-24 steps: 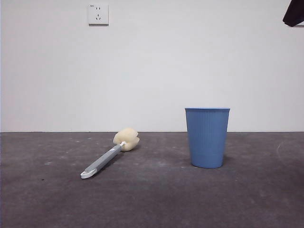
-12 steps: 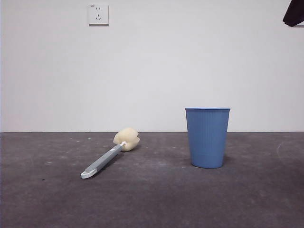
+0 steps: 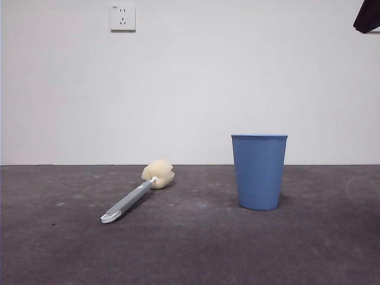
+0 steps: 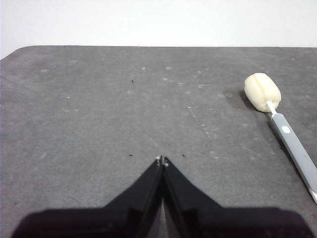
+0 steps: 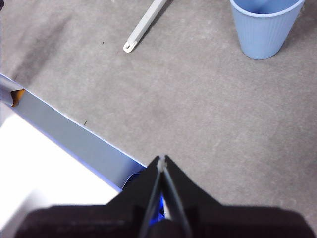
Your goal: Pick up the cup brush,pick up the cup,insert the brush into the cup,clean the cup,put the cup brush back,put the cup back to the fixed position on the table
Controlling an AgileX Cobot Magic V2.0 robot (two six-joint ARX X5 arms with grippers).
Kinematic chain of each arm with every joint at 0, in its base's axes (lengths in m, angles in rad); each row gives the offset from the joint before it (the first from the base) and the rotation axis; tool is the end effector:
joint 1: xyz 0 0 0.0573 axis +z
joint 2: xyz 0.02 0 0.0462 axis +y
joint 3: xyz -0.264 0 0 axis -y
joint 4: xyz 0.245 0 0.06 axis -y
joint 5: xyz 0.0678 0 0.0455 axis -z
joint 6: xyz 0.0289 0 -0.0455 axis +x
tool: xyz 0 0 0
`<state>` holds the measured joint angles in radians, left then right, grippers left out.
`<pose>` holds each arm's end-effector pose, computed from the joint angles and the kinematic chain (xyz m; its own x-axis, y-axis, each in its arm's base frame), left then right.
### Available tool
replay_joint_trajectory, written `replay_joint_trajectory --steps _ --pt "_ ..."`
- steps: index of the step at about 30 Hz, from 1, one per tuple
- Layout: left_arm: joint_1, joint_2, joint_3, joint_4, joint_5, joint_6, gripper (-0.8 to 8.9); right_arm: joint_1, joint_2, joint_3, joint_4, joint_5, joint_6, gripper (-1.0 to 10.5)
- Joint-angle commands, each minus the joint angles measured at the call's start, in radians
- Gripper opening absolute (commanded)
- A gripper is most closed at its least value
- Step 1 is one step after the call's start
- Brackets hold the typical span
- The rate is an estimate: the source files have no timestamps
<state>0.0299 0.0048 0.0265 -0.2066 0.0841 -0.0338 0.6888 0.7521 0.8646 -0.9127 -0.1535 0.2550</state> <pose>0.0946 0.0004 0.1523 0.9816 -0.0547 -0.1832 0.0465 0.9977 -0.0487 0.0984 0.0867 0.3018 0.4342 0.5556 -0.7091 -0.5477 0.7878 0.2819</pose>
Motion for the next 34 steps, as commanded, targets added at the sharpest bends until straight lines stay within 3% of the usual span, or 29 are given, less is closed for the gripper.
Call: replay_joint_trajectory --steps 1,12,16,18,20,27,34 --pt "0.003 -0.003 -0.01 -0.005 -0.003 -0.008 -0.03 0.001 -0.001 -0.001 0.005 0.003 0.008 0.0" --pt "0.003 -0.003 -0.01 -0.006 -0.004 -0.008 -0.03 0.001 -0.003 -0.001 0.005 0.004 0.008 0.0" --pt "0.003 -0.003 -0.01 -0.005 -0.003 -0.008 -0.03 -0.029 -0.043 -0.002 0.043 0.126 -0.109 0.0" --pt "0.003 -0.003 -0.01 -0.005 -0.003 -0.008 -0.03 -0.07 -0.068 -0.011 0.103 0.182 -0.16 0.0" --pt "0.003 -0.003 -0.01 -0.006 -0.004 -0.008 -0.03 -0.14 -0.105 -0.047 0.206 0.172 -0.199 0.0" --pt "0.003 -0.003 -0.01 -0.006 -0.004 -0.008 -0.03 -0.457 -0.284 -0.297 0.527 -0.008 -0.224 0.0" --pt "0.003 -0.003 -0.01 -0.005 -0.003 -0.008 -0.03 -0.623 -0.486 -0.569 0.723 -0.022 -0.224 0.0"
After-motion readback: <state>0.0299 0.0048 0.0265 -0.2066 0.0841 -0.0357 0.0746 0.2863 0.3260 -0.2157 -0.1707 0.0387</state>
